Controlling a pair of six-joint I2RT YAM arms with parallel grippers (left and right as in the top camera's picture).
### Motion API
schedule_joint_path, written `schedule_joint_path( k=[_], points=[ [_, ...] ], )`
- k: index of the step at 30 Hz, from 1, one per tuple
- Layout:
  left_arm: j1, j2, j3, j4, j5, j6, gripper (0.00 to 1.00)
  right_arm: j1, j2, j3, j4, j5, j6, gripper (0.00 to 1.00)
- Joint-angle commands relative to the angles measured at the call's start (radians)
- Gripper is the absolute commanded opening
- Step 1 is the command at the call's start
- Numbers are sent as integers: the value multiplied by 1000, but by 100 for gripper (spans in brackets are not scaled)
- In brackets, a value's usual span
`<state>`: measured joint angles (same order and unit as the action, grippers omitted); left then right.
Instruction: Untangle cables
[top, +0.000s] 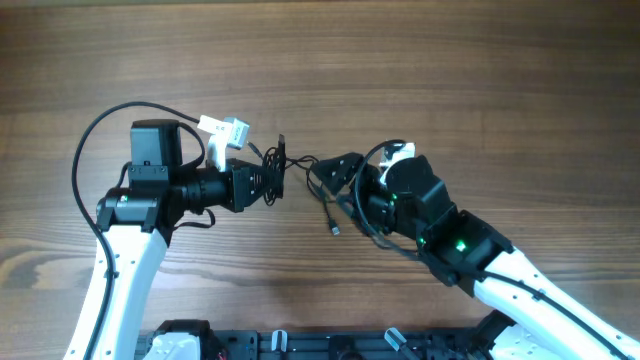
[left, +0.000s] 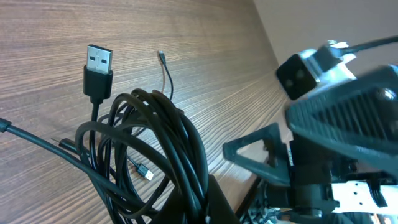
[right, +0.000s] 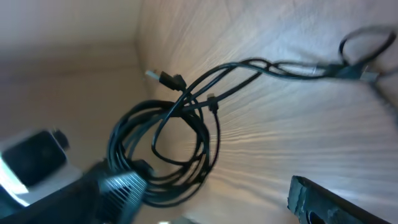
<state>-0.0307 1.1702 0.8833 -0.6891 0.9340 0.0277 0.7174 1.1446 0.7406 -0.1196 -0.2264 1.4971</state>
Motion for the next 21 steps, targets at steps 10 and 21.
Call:
schedule_joint_path(
  k=[10,21],
  points=[
    [-22,-9,7,-25,19,47,4,3,419,3,515,22,317,81],
    [-36,-9,7,-136,-196,43,4,-53,409,3,757,6,-142,5]
  ],
)
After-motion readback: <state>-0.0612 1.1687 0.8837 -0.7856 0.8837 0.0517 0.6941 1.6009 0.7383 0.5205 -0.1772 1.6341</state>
